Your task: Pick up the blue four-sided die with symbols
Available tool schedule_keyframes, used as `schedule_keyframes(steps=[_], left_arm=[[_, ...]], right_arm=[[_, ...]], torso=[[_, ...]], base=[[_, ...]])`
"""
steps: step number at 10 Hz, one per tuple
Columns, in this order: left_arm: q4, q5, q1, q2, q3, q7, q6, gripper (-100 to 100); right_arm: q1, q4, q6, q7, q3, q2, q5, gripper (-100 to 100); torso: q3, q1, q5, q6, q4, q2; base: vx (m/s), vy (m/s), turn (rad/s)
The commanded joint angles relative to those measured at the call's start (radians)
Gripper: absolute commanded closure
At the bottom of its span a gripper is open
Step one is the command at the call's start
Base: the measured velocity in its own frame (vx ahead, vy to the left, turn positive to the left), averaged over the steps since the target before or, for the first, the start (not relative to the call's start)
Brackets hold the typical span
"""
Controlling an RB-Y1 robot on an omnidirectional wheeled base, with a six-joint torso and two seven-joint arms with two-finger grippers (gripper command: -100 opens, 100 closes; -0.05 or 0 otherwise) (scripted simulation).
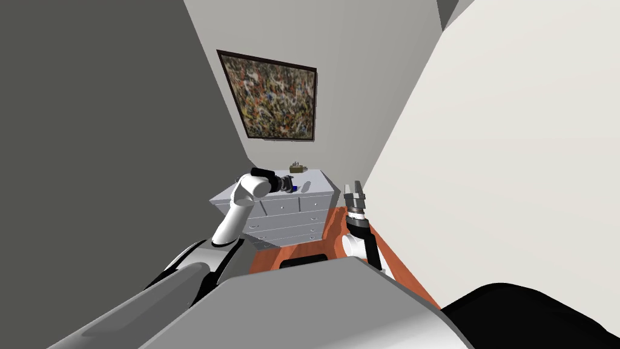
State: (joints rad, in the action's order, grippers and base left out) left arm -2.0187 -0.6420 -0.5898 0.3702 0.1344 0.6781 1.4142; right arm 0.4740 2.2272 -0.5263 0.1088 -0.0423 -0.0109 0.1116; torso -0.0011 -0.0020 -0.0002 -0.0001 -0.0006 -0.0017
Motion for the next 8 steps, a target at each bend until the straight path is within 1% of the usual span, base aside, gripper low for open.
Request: schedule_keyframes(steps=[1,2,3,4,5,6,7,8], left_arm=[[0.009,-0.009,-0.015,0.007,0.002,0.012,0.044,-100],[0.024,-0.025,-0.045,0.023,0.007,0.034,0.077,-100],[0.024,-0.025,-0.045,0.023,0.007,0.034,0.102,-100],[0.039,-0.04,-0.072,0.039,0.013,0.055,0.132,-100],[0.039,-0.04,-0.072,0.039,0.013,0.055,0.158,-100],[0.053,-0.054,-0.097,0.055,0.017,0.074,0.188,-100],[0.053,-0.054,-0.097,0.055,0.017,0.074,0.212,-100],[0.067,-0.067,-0.119,0.07,0.022,0.092,0.245,-100]], right_arm=[[0.0,0.0,0.0,0.0,0.0,0.0,0.0,0],[0.0,0.0,0.0,0.0,0.0,0.0,0.0,0],[0.0,0.0,0.0,0.0,0.0,0.0,0.0,0],[0.0,0.0,0.0,0.0,0.0,0.0,0.0,0],[0.0,0.0,0.0,0.0,0.0,0.0,0.0,0],[0.0,0.0,0.0,0.0,0.0,0.0,0.0,0],[0.0,0.0,0.0,0.0,0.0,0.0,0.0,0],[0.0,0.0,0.0,0.0,0.0,0.0,0.0,0]], torso=[[0.0,0.0,0.0,0.0,0.0,0.0],[0.0,0.0,0.0,0.0,0.0,0.0],[-0.001,0.0,0.0,0.0,0.0,-0.001],[-0.001,0.0,0.0,0.0,0.0,-0.001],[-0.001,-0.001,0.0,0.0,0.0,-0.002],[-0.001,-0.001,0.0,0.0,0.0,-0.001],[-0.001,-0.001,0.0,0.0,0.0,-0.002],[-0.001,-0.001,0.0,0.0,0.0,-0.001]], base=[[0.038,-0.023,-0.014],[0.048,-0.025,-0.027],[0.046,-0.024,-0.013],[0.057,-0.034,-0.024],[0.05,-0.03,-0.014],[0.062,-0.037,-0.032],[0.045,-0.029,-0.016],[0.041,-0.036,-0.031]])
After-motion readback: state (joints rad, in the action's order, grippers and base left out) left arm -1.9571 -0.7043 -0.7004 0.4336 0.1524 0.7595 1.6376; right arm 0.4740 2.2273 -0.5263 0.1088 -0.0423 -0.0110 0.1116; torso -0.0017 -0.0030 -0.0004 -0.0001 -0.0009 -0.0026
